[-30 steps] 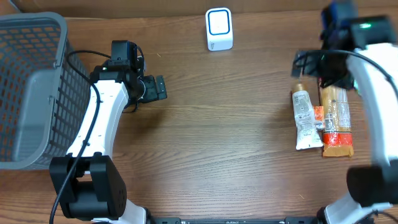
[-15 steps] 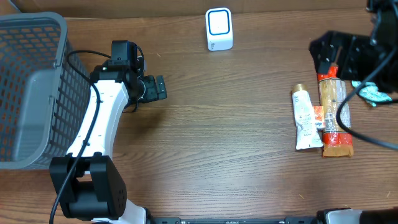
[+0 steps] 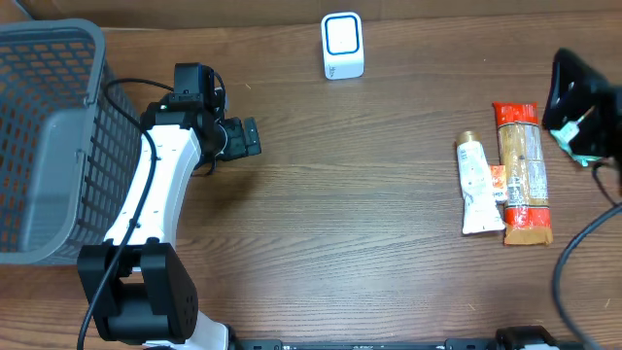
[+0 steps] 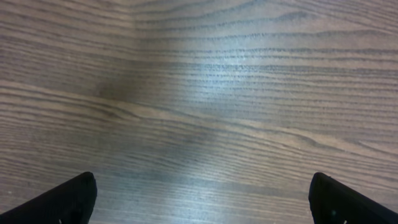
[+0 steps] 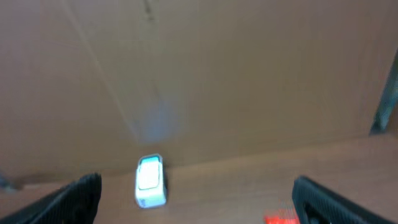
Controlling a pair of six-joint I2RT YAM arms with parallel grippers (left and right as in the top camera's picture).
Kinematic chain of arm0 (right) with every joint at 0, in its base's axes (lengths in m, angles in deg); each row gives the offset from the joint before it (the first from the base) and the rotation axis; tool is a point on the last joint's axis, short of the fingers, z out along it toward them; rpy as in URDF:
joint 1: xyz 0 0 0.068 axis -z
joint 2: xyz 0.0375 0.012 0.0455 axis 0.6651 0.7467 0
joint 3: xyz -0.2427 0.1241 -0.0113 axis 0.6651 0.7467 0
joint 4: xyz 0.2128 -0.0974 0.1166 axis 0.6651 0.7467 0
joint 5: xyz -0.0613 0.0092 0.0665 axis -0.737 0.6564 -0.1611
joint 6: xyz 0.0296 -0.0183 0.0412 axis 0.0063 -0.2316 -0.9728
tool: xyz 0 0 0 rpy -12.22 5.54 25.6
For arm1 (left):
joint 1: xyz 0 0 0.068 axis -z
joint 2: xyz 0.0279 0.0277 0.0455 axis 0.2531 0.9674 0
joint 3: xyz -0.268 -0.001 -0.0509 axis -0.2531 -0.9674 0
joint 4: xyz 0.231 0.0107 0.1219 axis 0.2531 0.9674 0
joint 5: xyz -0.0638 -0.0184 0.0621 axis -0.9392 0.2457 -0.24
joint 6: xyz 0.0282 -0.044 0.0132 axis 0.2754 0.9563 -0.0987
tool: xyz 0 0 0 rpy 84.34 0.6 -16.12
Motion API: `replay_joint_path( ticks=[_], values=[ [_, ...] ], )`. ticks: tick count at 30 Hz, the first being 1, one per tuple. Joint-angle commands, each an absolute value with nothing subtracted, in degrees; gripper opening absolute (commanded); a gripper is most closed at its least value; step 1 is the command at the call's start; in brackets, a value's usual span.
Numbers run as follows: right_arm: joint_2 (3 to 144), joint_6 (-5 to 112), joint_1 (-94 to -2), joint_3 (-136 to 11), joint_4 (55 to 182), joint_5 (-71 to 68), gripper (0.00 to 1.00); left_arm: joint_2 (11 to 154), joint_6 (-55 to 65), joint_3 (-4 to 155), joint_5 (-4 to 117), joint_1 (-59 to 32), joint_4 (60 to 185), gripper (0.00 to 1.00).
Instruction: Scan the item barcode
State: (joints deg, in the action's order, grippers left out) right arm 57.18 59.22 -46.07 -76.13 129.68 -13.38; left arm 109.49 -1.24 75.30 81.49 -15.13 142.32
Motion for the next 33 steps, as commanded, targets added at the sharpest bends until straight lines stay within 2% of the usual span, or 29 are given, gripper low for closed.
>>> replay_joint_path(
  ticks=[1,7,12,17,22,33],
  values=[
    [47.3,61.5,-44.5,-55.6,118.1,-14.6,1.00,109.0,-2.3,75.9,81.8,-15.0,142.4,1.00],
    [26.8,61.5,-42.4,-18.2,88.5,-13.2,1.00,109.0,-2.3,75.9,81.8,-15.0,142.4,1.00],
    [12.2,61.3,-42.3,2.9,76.9,-11.9,1.00,109.0,-2.3,75.9,81.8,-15.0,142.4,1.00],
    [3.9,61.3,-42.4,10.8,78.8,-11.5,1.00,109.0,-2.3,75.9,81.8,-15.0,142.4,1.00],
    [2.6,61.2,-43.0,10.9,89.7,-10.1,1.00,109.0,-2.3,75.9,81.8,-15.0,142.4,1.00],
    [2.7,61.3,-44.0,10.9,90.3,-8.3,1.00,109.0,-2.3,75.9,81.8,-15.0,142.4,1.00]
  ],
)
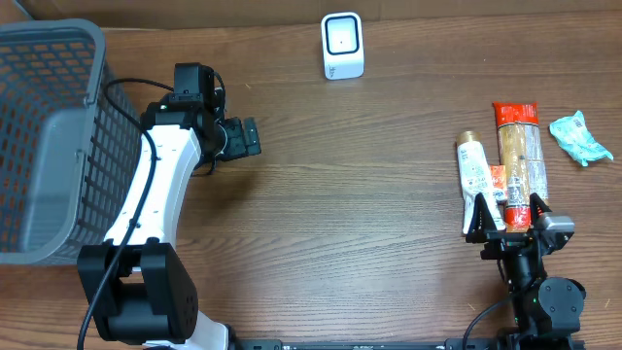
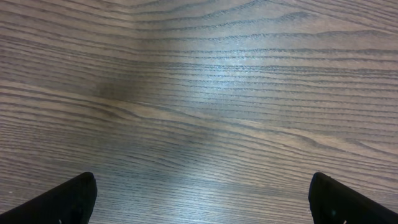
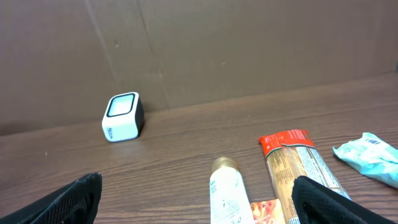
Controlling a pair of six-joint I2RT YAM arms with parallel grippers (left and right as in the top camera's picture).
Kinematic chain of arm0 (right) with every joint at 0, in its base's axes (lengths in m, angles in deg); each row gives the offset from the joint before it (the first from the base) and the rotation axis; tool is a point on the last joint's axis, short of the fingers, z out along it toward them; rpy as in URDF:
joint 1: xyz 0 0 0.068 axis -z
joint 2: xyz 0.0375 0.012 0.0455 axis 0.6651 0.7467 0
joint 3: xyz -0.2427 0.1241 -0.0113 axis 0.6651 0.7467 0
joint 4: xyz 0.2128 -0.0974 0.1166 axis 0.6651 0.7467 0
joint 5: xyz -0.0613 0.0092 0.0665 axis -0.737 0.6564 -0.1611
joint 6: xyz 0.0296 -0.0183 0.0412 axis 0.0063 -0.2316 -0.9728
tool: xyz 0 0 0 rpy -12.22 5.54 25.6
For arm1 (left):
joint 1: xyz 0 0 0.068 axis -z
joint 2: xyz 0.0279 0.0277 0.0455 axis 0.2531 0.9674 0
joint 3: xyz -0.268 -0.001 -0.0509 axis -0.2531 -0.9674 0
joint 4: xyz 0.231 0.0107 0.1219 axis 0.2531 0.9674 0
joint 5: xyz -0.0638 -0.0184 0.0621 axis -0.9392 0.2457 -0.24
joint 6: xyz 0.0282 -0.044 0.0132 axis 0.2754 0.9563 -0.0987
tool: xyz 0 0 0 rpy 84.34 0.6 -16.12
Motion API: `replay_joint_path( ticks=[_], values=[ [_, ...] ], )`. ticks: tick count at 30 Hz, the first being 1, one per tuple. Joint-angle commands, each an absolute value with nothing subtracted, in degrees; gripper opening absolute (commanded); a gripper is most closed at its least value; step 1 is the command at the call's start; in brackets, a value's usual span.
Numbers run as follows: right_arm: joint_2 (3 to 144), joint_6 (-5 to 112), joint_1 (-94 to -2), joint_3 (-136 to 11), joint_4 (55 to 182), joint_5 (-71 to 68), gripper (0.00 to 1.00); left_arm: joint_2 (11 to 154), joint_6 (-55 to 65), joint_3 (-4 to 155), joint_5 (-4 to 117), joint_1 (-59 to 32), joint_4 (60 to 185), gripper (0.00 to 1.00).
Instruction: Scan the item barcode
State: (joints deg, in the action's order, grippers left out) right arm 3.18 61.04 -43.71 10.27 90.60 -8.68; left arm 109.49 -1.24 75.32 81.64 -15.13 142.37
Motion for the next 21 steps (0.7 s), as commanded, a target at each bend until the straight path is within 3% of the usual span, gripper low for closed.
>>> replay_joint_path(
  ticks=[1,21],
  values=[
    [2.7,61.3,-44.0,10.9,90.3,-8.3,1.00,109.0,-2.3,75.9,81.8,-15.0,142.4,1.00],
    [2.7,61.3,-44.0,10.9,90.2,-8.3,1.00,105.4,-3.3,75.3,83.5,-15.1,140.7,1.00]
  ],
)
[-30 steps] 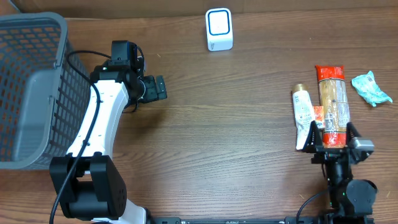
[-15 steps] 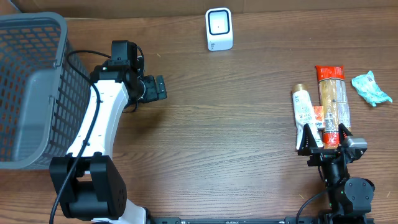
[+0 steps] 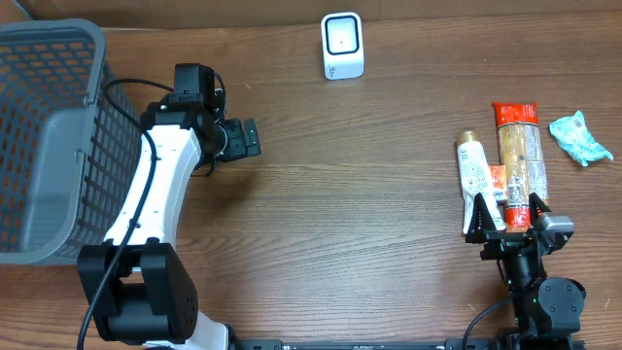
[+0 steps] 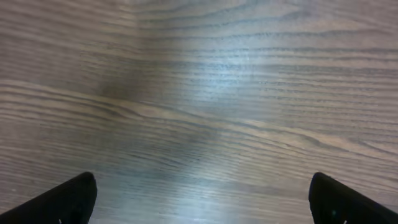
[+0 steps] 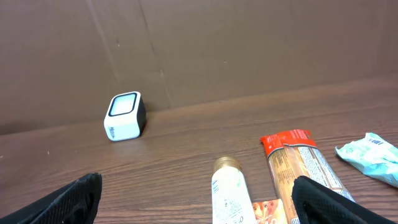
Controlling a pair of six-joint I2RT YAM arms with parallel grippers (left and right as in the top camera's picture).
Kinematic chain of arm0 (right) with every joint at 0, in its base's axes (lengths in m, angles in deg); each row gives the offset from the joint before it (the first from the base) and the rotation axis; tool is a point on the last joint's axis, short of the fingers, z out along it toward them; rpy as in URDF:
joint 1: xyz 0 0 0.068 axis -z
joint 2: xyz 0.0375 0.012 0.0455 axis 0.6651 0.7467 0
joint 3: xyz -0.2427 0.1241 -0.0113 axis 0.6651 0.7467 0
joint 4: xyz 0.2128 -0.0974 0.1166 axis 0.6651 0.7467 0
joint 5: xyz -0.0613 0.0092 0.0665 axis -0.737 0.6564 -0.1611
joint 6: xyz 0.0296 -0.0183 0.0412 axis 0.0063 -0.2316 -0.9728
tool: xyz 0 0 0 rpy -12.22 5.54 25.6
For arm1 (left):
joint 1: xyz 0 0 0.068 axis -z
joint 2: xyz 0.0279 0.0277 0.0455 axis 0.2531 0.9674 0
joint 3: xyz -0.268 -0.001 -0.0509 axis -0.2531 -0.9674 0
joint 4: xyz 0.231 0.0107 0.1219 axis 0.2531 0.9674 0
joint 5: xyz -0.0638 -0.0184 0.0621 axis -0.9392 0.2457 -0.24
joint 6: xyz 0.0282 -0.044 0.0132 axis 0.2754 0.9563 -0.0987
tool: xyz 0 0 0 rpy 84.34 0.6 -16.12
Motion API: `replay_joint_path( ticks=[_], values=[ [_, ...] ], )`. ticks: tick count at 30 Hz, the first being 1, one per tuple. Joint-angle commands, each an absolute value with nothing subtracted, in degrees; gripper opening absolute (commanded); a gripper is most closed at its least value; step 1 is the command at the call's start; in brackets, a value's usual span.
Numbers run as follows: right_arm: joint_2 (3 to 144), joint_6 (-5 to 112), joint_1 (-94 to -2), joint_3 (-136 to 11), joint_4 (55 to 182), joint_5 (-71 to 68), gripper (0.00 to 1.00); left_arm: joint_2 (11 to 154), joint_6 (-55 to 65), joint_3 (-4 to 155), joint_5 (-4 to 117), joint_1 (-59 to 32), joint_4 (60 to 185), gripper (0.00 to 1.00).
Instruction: Scan the item barcode
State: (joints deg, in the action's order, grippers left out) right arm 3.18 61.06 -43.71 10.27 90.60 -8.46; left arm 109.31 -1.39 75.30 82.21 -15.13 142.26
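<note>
The white barcode scanner (image 3: 342,46) (image 5: 124,116) stands at the back of the table. At the right lie a white tube with a gold cap (image 3: 474,185) (image 5: 228,191), a long orange package (image 3: 522,170) (image 5: 305,165), a small red packet (image 3: 498,183) between them, and a teal wrapper (image 3: 580,138) (image 5: 370,156). My right gripper (image 3: 504,218) (image 5: 199,205) is open at the near ends of the tube and package, holding nothing. My left gripper (image 3: 249,138) (image 4: 199,202) is open over bare wood.
A grey mesh basket (image 3: 49,136) fills the far left, beside the left arm. A brown cardboard wall (image 5: 249,43) rises behind the scanner. The wooden table (image 3: 340,214) lies bare between the left gripper and the items.
At the oldest moment my right arm was raised at the right edge, covering the teal wrapper, its camera on the back wall and scanner. Then it stood low and open at the near ends of the tube and package, as now. My left arm has not moved.
</note>
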Motion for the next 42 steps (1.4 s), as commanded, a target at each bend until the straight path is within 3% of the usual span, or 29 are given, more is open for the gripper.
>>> replay_joint_path(
  ticks=[1,6,14,25,35,42],
  values=[
    [2.7,61.3,-44.0,10.9,90.2,-8.3,1.00,103.8,-4.3,74.4,83.0,-15.0,138.6,1.00],
    [2.7,61.3,-44.0,10.9,90.3,-8.3,1.00,89.6,-14.4,61.0,76.4,-15.1,118.8,1.00],
    [2.7,61.3,-44.0,10.9,90.2,-8.3,1.00,59.3,-15.5,30.3,76.8,-16.9,96.9,1.00],
    [2.7,61.3,-44.0,10.9,90.3,-8.3,1.00,23.1,-16.1,2.1,80.4,-16.8,94.0,1.00],
    [2.7,61.3,-44.0,10.9,90.2,-8.3,1.00,11.0,-16.1,-3.3,80.7,-15.7,93.8,1.00],
    [2.7,61.3,-44.0,10.9,90.2,-8.3,1.00,11.4,-16.1,-3.3,81.0,-15.7,93.8,1.00]
  ],
)
